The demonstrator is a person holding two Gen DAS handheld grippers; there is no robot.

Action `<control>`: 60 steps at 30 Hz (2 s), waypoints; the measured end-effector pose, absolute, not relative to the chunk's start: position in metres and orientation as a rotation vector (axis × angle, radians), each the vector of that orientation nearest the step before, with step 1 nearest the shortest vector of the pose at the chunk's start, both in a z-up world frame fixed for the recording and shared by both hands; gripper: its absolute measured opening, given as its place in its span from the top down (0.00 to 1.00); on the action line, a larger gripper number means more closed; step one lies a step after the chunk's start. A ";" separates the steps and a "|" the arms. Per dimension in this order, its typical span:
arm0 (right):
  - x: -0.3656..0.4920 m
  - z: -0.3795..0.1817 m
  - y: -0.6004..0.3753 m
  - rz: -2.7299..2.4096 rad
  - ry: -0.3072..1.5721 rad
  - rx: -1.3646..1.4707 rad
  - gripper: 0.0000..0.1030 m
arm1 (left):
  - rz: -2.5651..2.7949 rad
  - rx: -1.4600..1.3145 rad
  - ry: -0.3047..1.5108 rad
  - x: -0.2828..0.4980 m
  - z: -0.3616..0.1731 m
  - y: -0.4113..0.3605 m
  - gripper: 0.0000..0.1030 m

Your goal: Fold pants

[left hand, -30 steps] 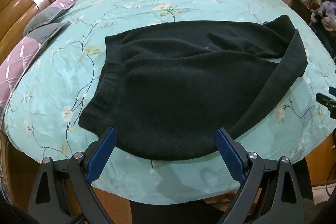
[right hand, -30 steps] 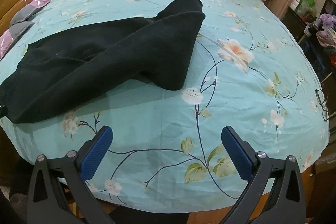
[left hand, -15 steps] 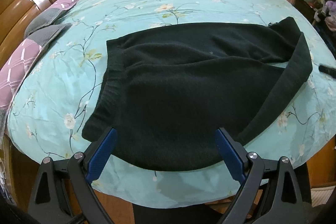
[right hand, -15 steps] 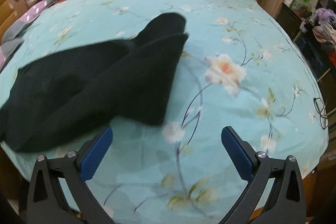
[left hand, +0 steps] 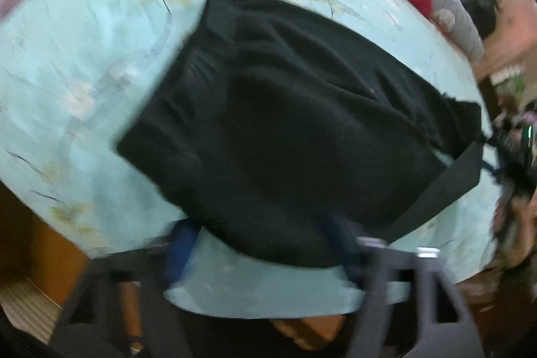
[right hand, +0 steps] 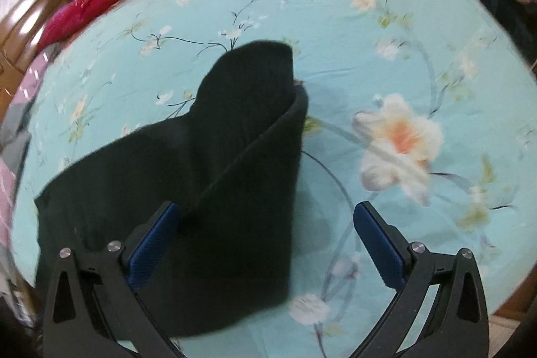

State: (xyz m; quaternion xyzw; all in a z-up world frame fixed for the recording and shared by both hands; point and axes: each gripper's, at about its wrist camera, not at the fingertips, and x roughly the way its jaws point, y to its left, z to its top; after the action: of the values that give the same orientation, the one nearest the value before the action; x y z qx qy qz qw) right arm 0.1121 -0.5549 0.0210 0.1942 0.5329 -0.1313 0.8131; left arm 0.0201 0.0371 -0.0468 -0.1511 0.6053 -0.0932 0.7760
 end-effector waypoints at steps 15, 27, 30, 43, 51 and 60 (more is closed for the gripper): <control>-0.093 0.010 -0.616 -0.365 1.012 0.579 0.86 | -0.166 -0.343 1.362 0.017 -0.066 0.038 0.84; 0.012 0.029 -0.613 -0.232 0.874 0.691 0.11 | -0.274 -0.438 1.320 0.005 -0.043 0.013 0.30; 0.046 -0.008 -0.624 -0.207 0.944 0.876 0.36 | -0.256 -0.431 1.332 0.013 -0.045 0.001 0.55; -0.104 0.000 -0.616 -0.254 0.790 0.903 0.87 | -0.259 -0.411 1.356 0.031 -0.045 -0.004 0.94; -0.169 0.001 -0.648 -0.474 0.714 1.020 0.50 | -0.295 -0.481 1.275 0.025 -0.017 0.034 0.67; -0.154 0.003 -0.662 -0.562 0.752 0.957 0.35 | -0.266 -0.670 1.300 0.024 -0.035 0.063 0.33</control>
State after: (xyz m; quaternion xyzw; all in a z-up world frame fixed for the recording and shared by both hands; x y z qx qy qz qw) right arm -0.1544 -0.6618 0.0026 0.4434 0.3483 -0.2606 0.7837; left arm 0.0243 0.0631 -0.0352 -0.3050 0.5918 -0.1211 0.7362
